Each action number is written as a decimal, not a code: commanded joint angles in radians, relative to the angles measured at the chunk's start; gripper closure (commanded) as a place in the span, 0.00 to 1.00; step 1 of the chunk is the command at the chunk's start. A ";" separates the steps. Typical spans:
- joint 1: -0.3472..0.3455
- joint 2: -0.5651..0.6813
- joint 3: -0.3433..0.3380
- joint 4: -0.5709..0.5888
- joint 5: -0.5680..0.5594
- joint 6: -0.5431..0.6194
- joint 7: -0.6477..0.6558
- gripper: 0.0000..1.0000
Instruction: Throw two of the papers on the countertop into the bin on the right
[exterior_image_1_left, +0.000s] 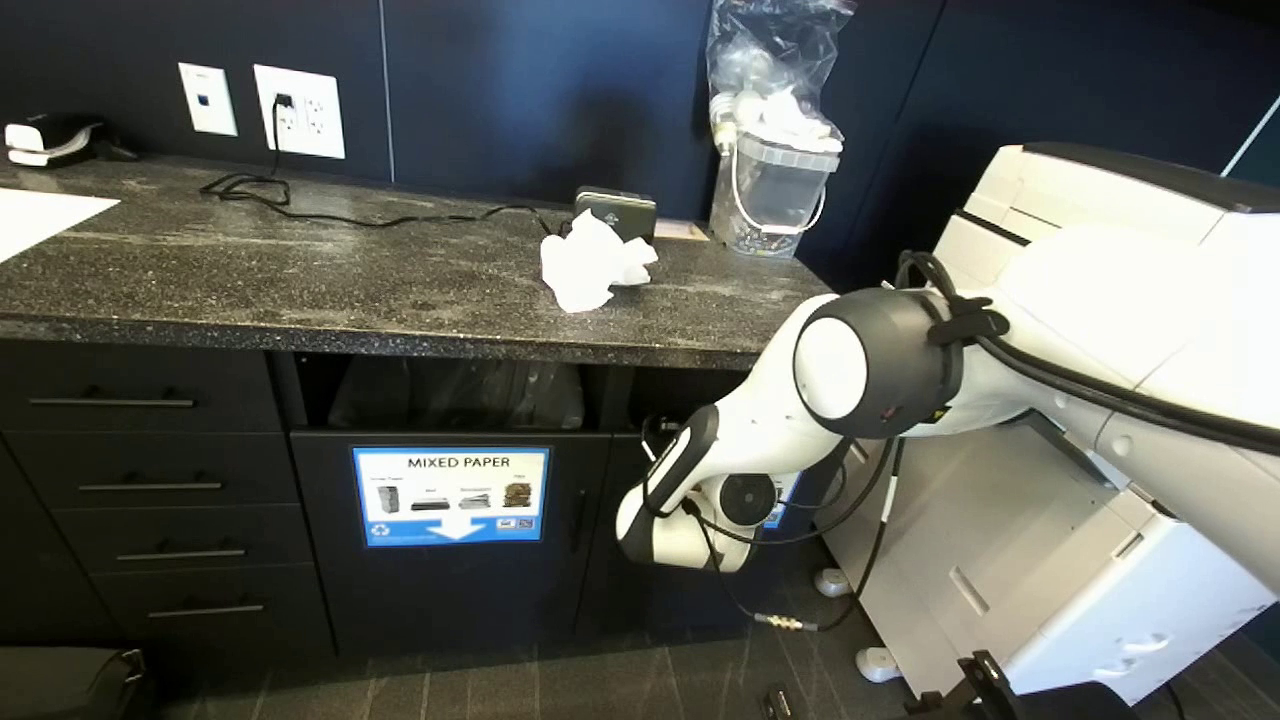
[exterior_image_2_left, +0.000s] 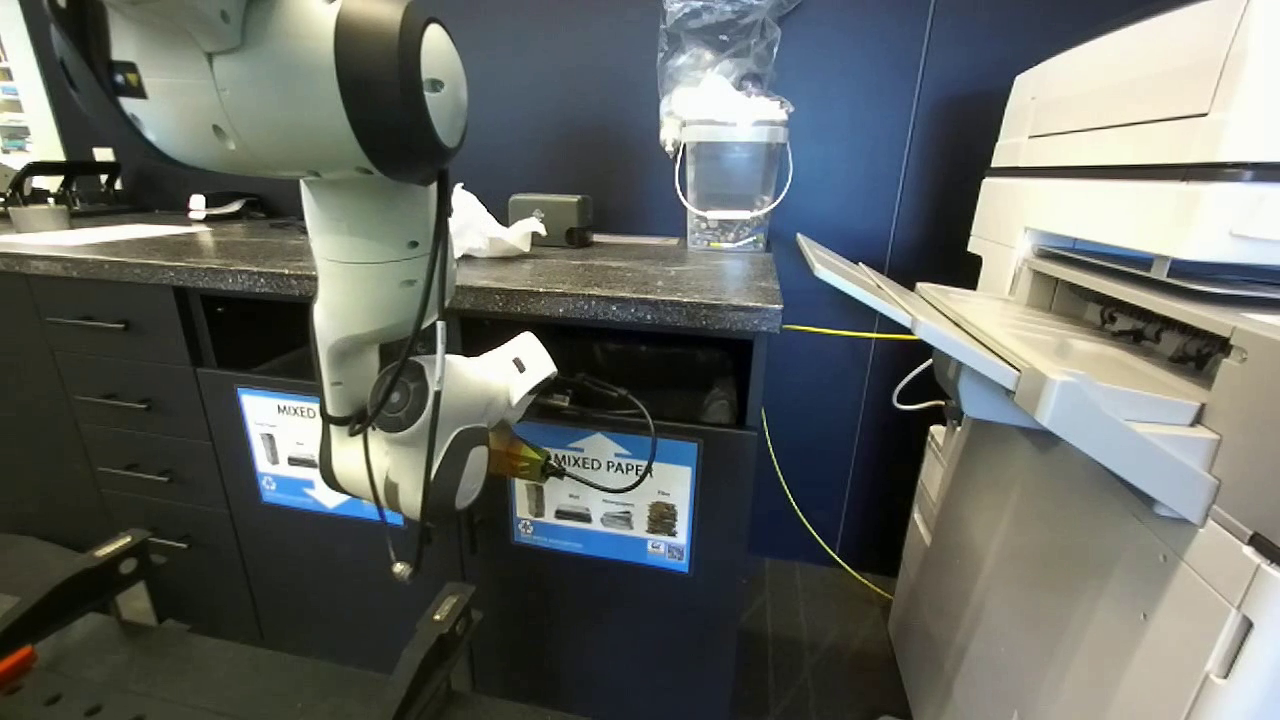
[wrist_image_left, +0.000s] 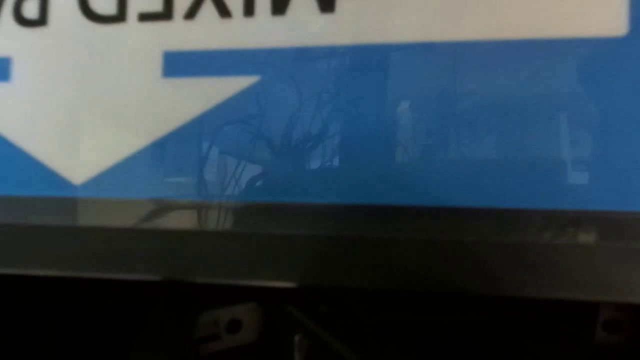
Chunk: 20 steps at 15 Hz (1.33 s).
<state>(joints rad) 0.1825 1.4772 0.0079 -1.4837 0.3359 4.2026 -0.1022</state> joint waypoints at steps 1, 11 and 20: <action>0.159 0.046 -0.116 0.068 0.201 0.033 0.007 0.00; 0.611 0.011 -0.349 -0.146 0.824 0.068 -0.021 0.00; 0.510 -0.306 -0.115 -0.519 0.687 0.026 0.039 0.00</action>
<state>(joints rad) 0.7779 1.3556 -0.1948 -1.8183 1.0972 4.2161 -0.0656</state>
